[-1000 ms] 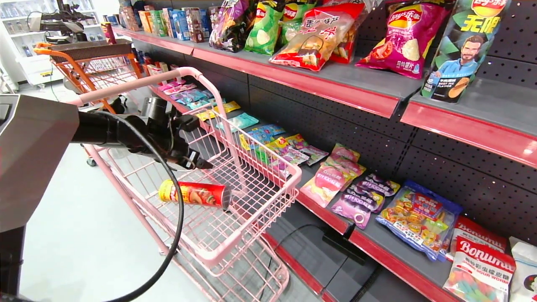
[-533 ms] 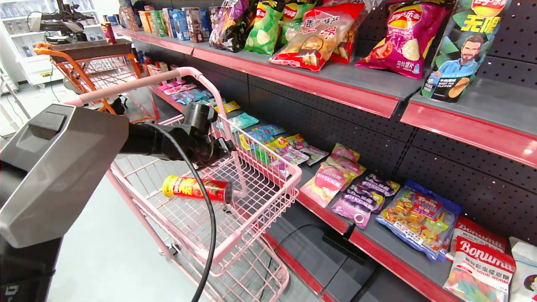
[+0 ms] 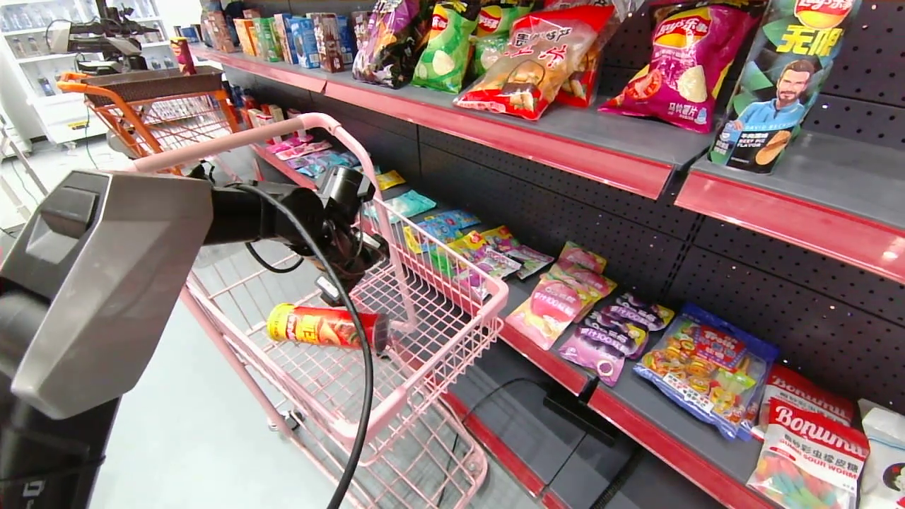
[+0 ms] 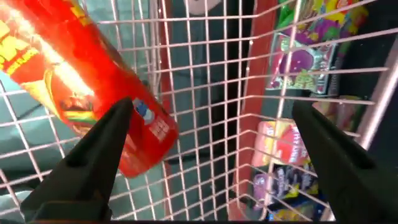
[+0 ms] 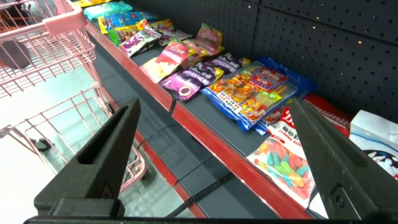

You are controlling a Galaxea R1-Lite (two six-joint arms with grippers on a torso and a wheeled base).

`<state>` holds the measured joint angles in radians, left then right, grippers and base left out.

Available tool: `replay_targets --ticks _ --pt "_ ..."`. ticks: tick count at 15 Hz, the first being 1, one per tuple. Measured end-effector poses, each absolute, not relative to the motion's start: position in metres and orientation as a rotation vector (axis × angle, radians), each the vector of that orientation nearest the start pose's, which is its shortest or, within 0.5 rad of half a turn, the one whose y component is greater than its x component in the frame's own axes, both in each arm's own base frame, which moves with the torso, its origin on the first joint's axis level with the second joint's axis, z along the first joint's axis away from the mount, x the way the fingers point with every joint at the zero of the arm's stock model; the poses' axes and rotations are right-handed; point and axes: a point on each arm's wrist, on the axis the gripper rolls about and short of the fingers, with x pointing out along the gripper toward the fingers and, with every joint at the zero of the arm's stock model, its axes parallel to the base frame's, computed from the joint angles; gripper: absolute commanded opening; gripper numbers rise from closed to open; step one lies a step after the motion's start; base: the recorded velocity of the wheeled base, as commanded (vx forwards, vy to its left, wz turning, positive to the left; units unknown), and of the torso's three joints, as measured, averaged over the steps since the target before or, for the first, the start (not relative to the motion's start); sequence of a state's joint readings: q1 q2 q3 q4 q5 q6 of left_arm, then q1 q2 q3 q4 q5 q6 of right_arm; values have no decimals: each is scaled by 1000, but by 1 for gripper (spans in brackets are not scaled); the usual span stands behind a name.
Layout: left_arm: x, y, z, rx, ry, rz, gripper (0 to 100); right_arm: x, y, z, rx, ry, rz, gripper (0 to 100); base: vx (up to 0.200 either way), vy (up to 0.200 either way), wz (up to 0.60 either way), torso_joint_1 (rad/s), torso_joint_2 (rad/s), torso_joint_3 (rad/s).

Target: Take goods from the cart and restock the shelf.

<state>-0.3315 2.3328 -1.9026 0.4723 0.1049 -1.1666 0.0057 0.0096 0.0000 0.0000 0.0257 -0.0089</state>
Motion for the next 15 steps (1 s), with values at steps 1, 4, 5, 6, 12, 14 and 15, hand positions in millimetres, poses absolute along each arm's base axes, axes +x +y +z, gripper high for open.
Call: replay_targets --ticks 1,4,5,6,12,14,15 --pt "432 -146 135 -903 904 353 100 -22 0 76 -9 9 30 100 0 0 0 0 0 0" --pt "421 -138 146 -955 956 424 100 -22 0 76 -9 8 30 100 0 0 0 0 0 0" --pt "418 -134 147 -983 976 449 100 -22 0 76 -9 8 30 100 0 0 0 0 0 0" --pt "419 -126 150 -1033 983 473 100 -22 1 76 -9 6 29 100 0 0 0 0 0 0" --pt "429 -76 136 -1150 984 615 100 -22 1 76 -9 5 29 100 0 0 0 0 0 0" --pt "431 -71 129 -1146 987 636 100 -22 1 76 -9 5 28 100 0 0 0 0 0 0" --pt "433 -68 126 -1149 984 636 100 -22 0 76 -9 4 29 100 0 0 0 0 0 0"
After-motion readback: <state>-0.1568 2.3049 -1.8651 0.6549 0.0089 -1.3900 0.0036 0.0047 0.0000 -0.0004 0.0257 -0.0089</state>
